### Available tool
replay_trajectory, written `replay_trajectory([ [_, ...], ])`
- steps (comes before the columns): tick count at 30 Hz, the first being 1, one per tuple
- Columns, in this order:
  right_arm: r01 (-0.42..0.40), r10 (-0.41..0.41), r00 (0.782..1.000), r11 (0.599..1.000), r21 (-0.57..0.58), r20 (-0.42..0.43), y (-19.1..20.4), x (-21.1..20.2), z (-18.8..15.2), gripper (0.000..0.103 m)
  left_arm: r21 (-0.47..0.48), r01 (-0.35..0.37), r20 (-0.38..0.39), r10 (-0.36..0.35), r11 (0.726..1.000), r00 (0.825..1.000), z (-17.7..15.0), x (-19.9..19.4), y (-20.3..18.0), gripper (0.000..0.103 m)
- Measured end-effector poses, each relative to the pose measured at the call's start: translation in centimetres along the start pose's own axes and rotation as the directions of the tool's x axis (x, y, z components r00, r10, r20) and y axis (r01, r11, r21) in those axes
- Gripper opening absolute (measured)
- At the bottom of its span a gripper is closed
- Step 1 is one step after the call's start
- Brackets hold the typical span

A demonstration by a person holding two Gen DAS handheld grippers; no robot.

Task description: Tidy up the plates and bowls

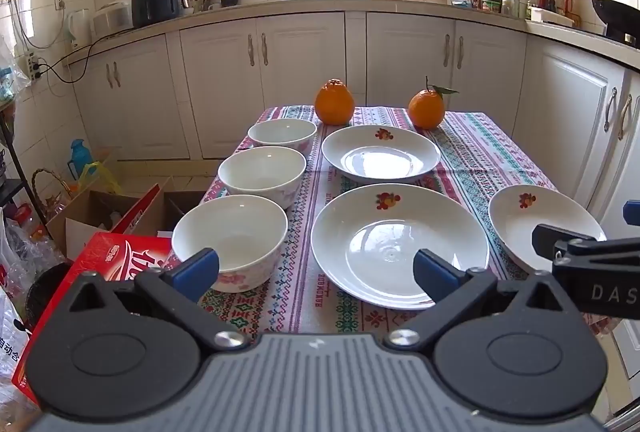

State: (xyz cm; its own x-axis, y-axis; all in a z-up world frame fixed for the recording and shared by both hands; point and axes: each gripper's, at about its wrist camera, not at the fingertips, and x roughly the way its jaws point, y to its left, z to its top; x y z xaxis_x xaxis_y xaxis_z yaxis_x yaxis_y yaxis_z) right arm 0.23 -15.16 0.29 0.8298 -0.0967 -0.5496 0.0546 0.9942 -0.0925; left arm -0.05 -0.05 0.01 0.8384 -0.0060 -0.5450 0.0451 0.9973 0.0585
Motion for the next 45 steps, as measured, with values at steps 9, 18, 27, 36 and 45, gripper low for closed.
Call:
replay_trajectory([
  [9,0.000,0.000,1.000,1.000,-0.003,0.004,0.32,-0.20,0.01,0.103,-0.009,0.003,-0.005,-0.003,1.000,1.000,-0.30,0.23,0.41,0.102],
  [18,-0.003,0.003,1.000,1.000,0.000,0.006,0.05,-0.10,-0.06,0.103,-0.007,0.001,-0.006,-0.001,1.000,1.000,-0.12,-0.05,0.22,0.102],
  [27,-0.007,0.007,1.000,1.000,0.002,0.009,-0.12,-0.21,-0.08,0.103,-0.008,0.000,-0.006,0.000,1.000,1.000,-0.07,-0.08,0.03,0.102],
  [36,-0.007,0.006,1.000,1.000,0.002,0.010,-0.11,-0.25,-0.05,0.103,-0.008,0.000,-0.006,-0.001,1.000,1.000,-0.06,-0.06,0.06,0.102],
  [45,-0.006,0.006,1.000,1.000,0.001,0.011,-0.09,-0.27,-0.07,0.103,-0.010,0.001,-0.007,-0.001,1.000,1.000,-0.06,-0.06,0.07,0.102],
])
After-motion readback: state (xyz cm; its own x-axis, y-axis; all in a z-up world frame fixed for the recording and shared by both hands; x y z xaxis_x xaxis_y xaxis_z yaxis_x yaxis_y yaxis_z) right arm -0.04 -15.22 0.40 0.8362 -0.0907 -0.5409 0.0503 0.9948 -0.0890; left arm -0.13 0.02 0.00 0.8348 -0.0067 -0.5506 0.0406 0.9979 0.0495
